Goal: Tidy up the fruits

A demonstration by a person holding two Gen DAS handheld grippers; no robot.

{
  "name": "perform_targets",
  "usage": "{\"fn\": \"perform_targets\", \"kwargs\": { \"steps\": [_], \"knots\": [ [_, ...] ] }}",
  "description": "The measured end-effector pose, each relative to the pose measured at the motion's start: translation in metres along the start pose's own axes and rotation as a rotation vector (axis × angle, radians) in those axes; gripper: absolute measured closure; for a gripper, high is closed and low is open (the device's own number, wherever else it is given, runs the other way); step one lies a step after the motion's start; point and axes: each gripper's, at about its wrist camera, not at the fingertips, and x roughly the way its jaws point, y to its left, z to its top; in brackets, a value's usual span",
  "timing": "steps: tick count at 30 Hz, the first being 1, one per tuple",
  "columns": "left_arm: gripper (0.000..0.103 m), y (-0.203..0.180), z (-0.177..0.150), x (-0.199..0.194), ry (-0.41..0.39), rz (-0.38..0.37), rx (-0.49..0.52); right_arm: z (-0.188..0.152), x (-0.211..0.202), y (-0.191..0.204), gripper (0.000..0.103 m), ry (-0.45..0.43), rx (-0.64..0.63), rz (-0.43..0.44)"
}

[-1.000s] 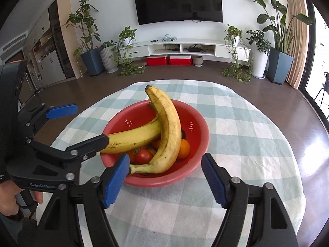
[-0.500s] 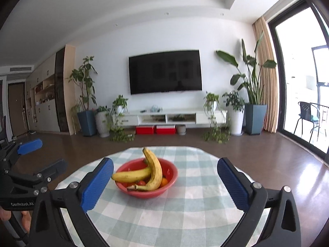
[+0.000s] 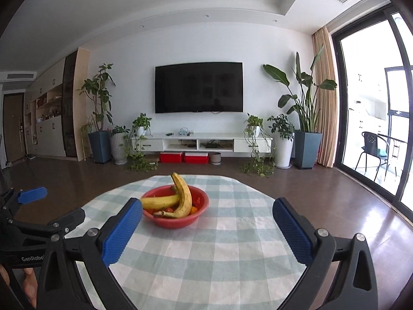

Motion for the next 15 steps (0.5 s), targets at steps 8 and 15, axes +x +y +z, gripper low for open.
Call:
{"fn": "perform_targets", "kwargs": {
  "steps": [8, 15],
  "knots": [
    [0.000, -0.007, -0.025, 0.035, 0.106, -0.020, 0.001, -0.029, 0.017, 0.000, 0.000, 0.166, -0.005, -0.027],
    [0.000, -0.008, -0.033, 0.056, 0.157, -0.034, -0.011, -0.039, 0.023, 0.004, 0.000, 0.221, -0.017, -0.014]
  ]
}}
